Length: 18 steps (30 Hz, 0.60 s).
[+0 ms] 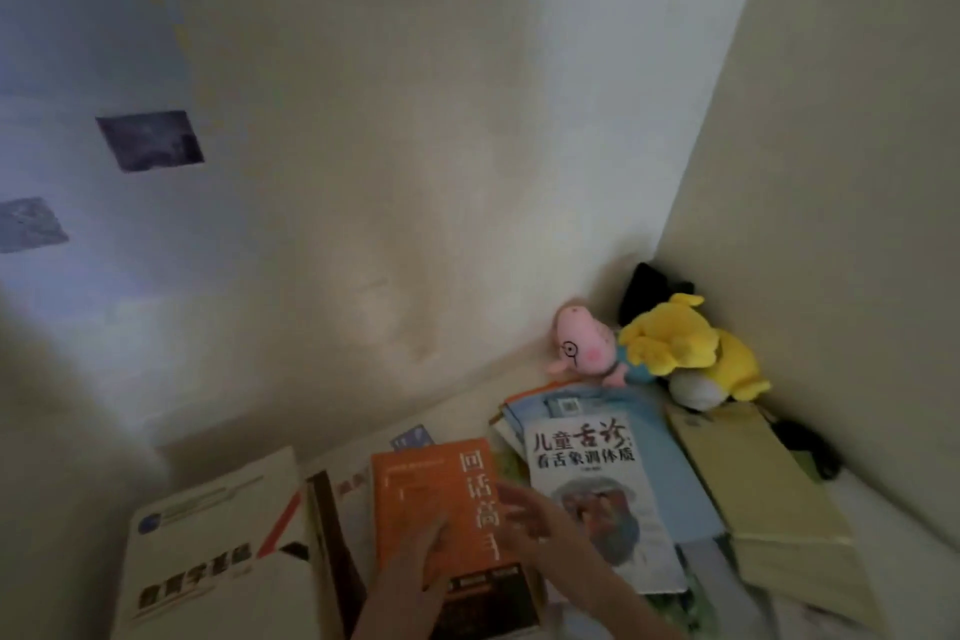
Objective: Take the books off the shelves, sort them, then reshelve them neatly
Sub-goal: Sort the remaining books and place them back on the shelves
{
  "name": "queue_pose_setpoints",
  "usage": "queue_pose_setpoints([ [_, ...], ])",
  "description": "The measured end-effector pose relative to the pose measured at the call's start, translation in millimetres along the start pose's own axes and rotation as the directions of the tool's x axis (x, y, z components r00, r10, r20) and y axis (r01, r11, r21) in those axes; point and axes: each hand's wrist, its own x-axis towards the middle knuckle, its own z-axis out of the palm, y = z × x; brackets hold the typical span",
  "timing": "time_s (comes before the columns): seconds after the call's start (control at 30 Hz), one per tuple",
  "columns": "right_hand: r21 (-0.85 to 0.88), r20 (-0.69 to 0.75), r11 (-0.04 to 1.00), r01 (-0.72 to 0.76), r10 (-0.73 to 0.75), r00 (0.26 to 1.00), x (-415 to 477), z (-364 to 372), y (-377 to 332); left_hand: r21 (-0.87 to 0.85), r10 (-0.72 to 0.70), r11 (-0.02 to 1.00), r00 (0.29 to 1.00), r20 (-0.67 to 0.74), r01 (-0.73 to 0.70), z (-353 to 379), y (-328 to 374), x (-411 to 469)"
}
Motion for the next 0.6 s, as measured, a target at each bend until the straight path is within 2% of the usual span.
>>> queue_pose_setpoints([
  [0.07, -0.187, -0.042, 0.978, -0.091, 0.085, 0.995, -3, -28, 24, 0.008, -0.033, 0.999, 0.993, 0.116, 0.032, 38, -1, 19],
  [0.17, -0.286, -0.225, 0.931, -0.229, 0.167, 0.960, -3, -64, 61, -0.007, -0.100, 0.995, 0.978, 0.184, 0.103, 75, 14, 54],
  [0.23, -0.396, -0.321, 0.859, -0.324, 0.201, 0.926, 1, -81, 88, -0.030, -0.147, 0.986, 0.947, 0.285, 0.162, 98, 9, 75],
  [0.27, -0.431, -0.339, 0.806, -0.407, 0.273, 0.900, 0, -88, 100, -0.003, -0.174, 0.983, 0.932, 0.319, 0.185, 107, 8, 83],
  [0.3, -0.414, -0.355, 0.781, -0.468, 0.335, 0.873, -3, -93, 104, 0.006, -0.185, 0.981, 0.926, 0.331, 0.194, 115, 13, 88],
  [0.33, -0.351, -0.366, 0.809, -0.471, 0.345, 0.864, -4, -97, 109, -0.021, -0.207, 0.974, 0.921, 0.329, 0.227, 124, 13, 93],
  [0.4, -0.275, -0.388, 0.867, -0.416, 0.296, 0.873, -4, -101, 119, -0.039, -0.248, 0.961, 0.918, 0.311, 0.273, 141, 13, 102],
  [0.5, -0.239, -0.389, 0.881, -0.408, 0.298, 0.872, -1, -102, 125, -0.059, -0.348, 0.929, 0.918, 0.190, 0.364, 155, 15, 107],
  [0.6, -0.067, -0.364, 0.936, -0.346, 0.299, 0.882, 2, -106, 126, -0.116, -0.418, 0.891, 0.892, 0.172, 0.440, 162, 6, 113],
])
